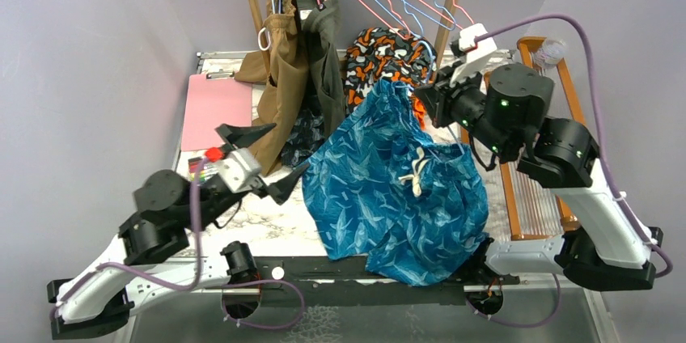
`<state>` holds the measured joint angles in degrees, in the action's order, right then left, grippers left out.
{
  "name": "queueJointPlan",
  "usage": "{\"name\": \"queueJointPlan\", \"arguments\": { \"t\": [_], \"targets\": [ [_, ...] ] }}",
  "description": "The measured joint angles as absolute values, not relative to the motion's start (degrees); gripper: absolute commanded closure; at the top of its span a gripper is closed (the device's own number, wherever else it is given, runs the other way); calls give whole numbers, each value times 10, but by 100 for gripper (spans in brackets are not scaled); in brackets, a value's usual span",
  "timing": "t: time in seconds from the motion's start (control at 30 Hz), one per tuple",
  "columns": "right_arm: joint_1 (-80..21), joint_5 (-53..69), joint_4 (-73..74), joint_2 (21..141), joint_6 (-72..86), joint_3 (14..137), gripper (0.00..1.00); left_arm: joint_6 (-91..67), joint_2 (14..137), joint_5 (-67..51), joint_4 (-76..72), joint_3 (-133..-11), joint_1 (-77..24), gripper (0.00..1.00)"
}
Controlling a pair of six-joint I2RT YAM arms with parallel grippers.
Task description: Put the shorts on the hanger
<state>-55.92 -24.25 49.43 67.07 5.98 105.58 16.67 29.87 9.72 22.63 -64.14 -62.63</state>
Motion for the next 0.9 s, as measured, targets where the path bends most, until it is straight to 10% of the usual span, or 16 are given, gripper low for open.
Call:
{"name": "queueJointPlan", "arguments": {
  "t": [0.9],
  "targets": [
    [-507, -234, 425, 861, 84, 1134, 99, -2, 251, 452, 194, -354, -627, 6]
  ]
}}
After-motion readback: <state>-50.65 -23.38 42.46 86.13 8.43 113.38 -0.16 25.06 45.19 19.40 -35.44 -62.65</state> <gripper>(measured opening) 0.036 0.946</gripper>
